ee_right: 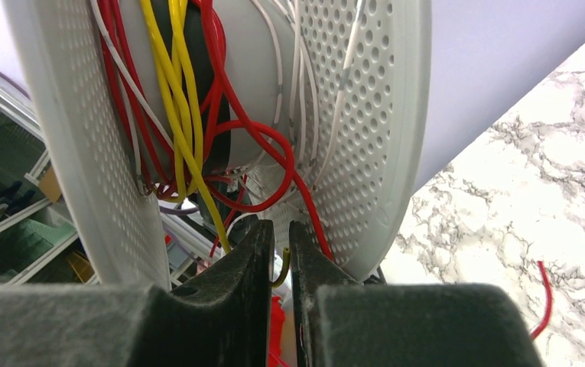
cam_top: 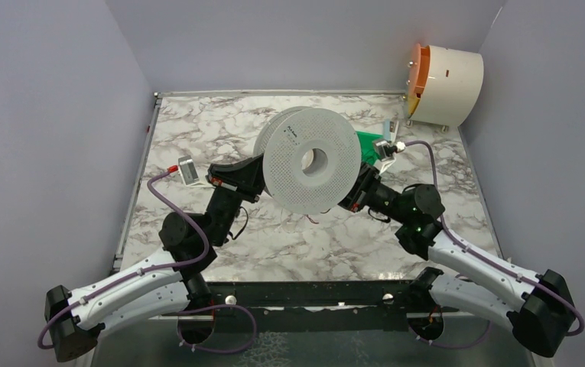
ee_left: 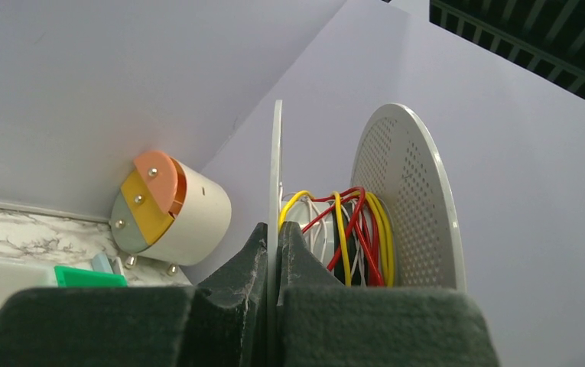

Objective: Wrap the cables

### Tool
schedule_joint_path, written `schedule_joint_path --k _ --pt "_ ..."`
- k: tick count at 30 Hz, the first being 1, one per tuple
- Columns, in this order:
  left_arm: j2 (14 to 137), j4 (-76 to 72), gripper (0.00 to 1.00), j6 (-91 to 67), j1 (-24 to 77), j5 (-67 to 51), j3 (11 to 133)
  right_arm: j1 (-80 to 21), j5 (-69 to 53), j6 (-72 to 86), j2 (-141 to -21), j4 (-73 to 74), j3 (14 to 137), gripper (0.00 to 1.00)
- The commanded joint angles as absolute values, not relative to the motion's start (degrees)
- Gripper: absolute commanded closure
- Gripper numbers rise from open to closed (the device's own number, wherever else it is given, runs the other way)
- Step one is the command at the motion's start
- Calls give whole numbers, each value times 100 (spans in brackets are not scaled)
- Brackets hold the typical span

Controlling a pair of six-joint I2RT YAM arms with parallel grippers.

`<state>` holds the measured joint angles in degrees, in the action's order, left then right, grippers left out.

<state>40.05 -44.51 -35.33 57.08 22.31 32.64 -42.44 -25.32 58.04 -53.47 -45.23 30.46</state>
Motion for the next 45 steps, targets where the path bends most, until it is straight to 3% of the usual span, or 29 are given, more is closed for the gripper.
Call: schedule_joint_path --k 1,19,32,45 --pt "3850 -5411 100 -3692 5739 1973 3578 -4307 -2489 5631 -5262 -3690 2981 80" --pt "3604 -5591 100 -3665 5739 1649 3559 -4307 -2003 5698 -4344 -2992 2634 68" --pt "3487 -5526 100 -3271 5739 1632 3542 -4306 -2087 5664 -4134 -2733 2564 65" --pt "3224 -4763 100 -2039 5738 2191 3555 -4307 -1670 4767 -3109 -964 2781 53"
